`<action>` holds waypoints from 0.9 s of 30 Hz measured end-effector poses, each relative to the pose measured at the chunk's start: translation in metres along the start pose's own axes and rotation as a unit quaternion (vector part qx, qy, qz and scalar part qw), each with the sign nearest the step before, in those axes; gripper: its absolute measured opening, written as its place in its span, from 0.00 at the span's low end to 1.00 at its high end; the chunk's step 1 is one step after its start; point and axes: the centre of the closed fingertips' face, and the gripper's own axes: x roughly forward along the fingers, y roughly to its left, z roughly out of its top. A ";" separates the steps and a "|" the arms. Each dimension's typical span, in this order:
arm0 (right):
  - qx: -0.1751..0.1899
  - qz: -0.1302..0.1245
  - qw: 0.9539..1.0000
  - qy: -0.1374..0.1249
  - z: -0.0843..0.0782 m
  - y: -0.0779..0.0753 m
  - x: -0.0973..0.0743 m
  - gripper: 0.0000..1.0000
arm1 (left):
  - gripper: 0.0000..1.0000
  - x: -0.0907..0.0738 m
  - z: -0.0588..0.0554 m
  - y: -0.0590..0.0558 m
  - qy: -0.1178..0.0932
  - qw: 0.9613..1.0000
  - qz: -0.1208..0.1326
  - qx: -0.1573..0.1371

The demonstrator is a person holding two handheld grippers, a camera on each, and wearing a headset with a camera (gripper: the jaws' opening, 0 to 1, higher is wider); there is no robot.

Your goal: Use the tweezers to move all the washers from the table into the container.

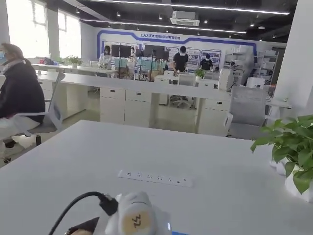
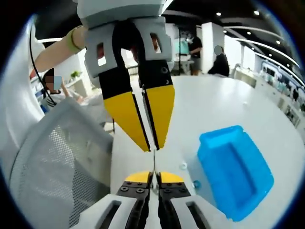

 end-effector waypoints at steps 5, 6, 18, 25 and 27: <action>0.076 -0.008 0.997 -0.030 0.004 -0.010 -0.009 0.02 | 0.25 -0.018 -0.001 0.001 -0.094 0.991 0.034 -0.089; 0.085 -0.009 0.996 -0.038 0.006 -0.013 -0.012 0.02 | 0.27 -0.022 -0.004 0.000 -0.109 0.987 0.043 -0.108; 0.134 -0.026 0.989 -0.062 0.026 -0.036 -0.059 0.02 | 0.69 -0.049 -0.015 -0.004 -0.241 0.934 0.139 -0.226; 0.136 -0.050 0.988 -0.056 0.034 -0.056 -0.082 0.02 | 0.85 -0.047 -0.026 -0.003 -0.239 0.923 0.197 -0.229; 0.136 -0.054 0.988 -0.054 0.036 -0.060 -0.086 0.02 | 0.87 -0.046 -0.028 -0.003 -0.237 0.923 0.206 -0.224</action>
